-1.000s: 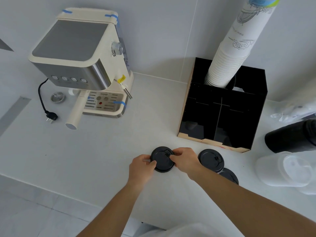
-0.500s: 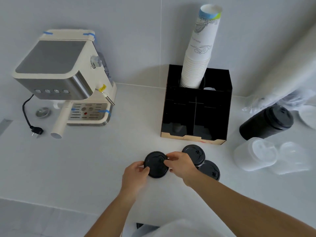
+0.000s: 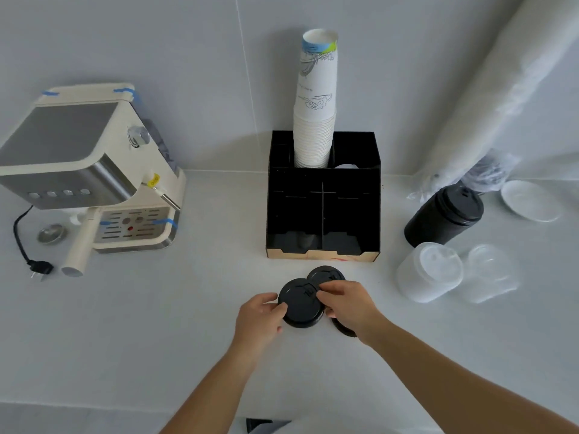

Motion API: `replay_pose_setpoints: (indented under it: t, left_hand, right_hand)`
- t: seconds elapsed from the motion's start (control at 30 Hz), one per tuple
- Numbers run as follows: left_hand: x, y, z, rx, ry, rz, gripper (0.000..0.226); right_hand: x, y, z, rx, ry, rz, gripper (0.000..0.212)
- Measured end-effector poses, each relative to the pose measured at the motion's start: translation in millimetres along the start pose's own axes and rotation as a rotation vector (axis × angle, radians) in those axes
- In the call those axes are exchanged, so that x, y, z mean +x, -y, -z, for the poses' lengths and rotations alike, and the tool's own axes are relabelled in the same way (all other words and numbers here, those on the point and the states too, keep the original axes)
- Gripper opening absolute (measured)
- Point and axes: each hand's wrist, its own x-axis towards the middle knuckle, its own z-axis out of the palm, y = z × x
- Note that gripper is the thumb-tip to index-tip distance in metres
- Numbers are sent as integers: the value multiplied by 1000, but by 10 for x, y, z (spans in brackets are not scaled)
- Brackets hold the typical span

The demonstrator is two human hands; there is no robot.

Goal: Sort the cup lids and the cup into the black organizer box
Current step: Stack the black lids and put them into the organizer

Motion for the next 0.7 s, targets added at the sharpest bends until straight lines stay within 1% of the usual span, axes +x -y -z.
replay_pose_setpoints:
  t: [0.1, 0.2, 0.3, 0.37, 0.43, 0.5, 0.57, 0.7]
  left_hand:
    - [4, -106, -179, -5, 15, 19, 28]
    - [39, -211, -337, 6, 32, 9, 25]
    - [72, -292, -470, 11, 30, 1, 14]
    - [82, -343, -531, 23, 25, -9, 12]
    - [111, -386, -589, 31, 14, -16, 9]
    - [154, -417, -635, 42, 4, -7, 19]
    - [196, -428, -667, 70, -14, 14, 23]
    - [256, -436, -726, 144, -61, 29, 17]
  right_hand:
    - [24, -6, 162, 15, -43, -1, 31]
    - [66, -14, 327, 48, -75, -7, 27]
    - [127, -14, 433, 78, -84, -13, 17]
    - [166, 4, 459, 74, -94, -12, 11]
    - [236, 8, 486, 64, -98, 1, 17]
    - [310, 18, 509, 41, -97, 7, 25]
    - [361, 37, 524, 25, -94, 7, 24]
    - [439, 35, 544, -58, -82, 15, 24]
